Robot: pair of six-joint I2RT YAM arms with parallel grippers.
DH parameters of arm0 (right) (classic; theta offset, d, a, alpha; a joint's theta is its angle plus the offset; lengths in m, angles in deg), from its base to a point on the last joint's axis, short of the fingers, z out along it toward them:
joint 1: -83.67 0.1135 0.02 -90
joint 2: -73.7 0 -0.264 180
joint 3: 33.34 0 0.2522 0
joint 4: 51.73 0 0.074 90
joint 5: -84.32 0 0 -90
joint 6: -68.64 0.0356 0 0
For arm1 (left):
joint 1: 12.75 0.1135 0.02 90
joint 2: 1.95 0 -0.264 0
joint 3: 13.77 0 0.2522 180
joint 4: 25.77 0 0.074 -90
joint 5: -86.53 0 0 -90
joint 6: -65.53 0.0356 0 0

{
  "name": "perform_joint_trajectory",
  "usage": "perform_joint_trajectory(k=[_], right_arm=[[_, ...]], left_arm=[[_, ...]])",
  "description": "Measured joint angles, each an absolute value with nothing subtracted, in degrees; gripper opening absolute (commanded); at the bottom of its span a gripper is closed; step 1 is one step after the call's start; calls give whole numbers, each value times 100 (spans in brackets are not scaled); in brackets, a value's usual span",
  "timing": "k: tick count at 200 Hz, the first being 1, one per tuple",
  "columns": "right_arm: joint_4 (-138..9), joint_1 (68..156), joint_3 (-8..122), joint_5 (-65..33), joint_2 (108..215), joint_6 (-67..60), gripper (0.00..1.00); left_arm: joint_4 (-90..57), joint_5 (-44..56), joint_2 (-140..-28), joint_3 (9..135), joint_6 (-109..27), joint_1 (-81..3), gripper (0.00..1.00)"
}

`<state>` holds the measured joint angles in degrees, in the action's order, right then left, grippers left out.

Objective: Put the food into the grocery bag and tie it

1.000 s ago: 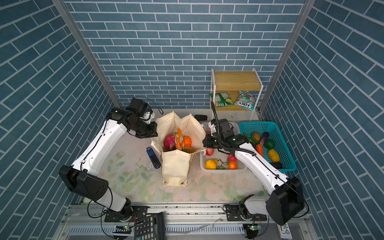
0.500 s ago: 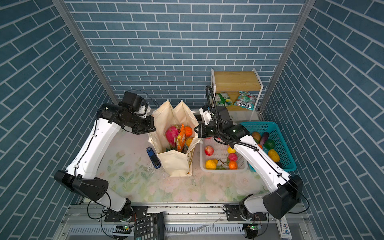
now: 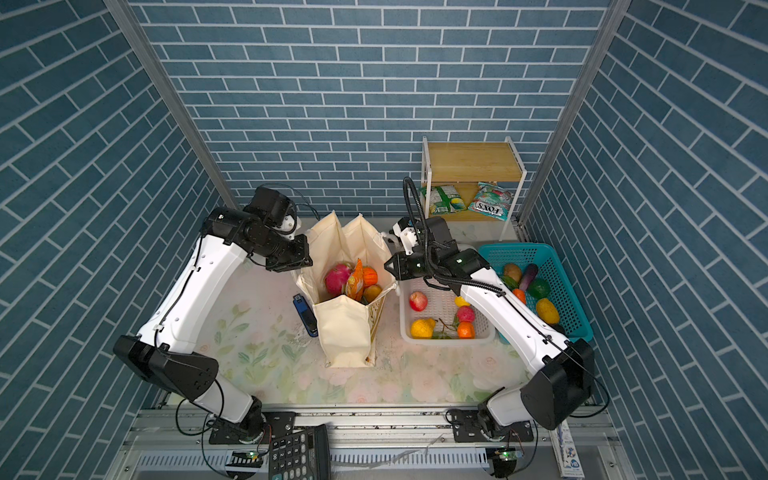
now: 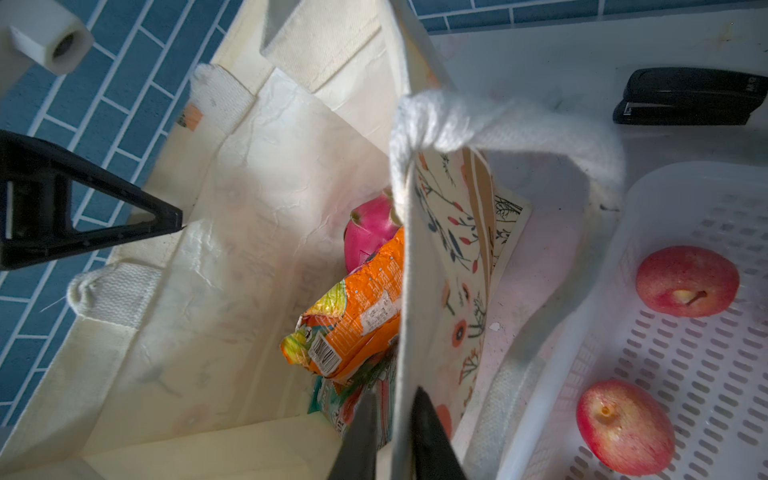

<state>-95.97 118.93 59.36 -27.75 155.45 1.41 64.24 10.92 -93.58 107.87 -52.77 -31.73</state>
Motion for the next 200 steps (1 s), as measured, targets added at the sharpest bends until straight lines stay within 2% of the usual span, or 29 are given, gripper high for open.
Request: perform_joint_trajectory(k=[14,22,35,59,151,183,200], right_arm=[[-9522,11891,5936,-2735,15543,127,25],[-9474,11893,5936,-2700,15543,127,21],[-9422,11893,5936,-2637,15543,147,17],[-9361,11893,5936,-2515,15543,217,0],[-9522,11911,6146,-2117,15709,232,0],[-9571,11913,6146,-1944,15707,232,0],[-9584,11913,6146,-1868,15705,232,0]], left_arm=[[6424,1081,-9358,10789,-5239,-3173,30],[6430,1079,-9363,10798,-5220,-3175,36],[6472,1062,-9424,10878,-5159,-3173,41],[6634,946,-9717,11298,-4982,-3171,45],[7110,255,-9959,12533,-4531,-3049,53],[7130,-29,-9828,12448,-4575,-2935,49],[6913,2,-9391,11845,-4719,-2620,48]])
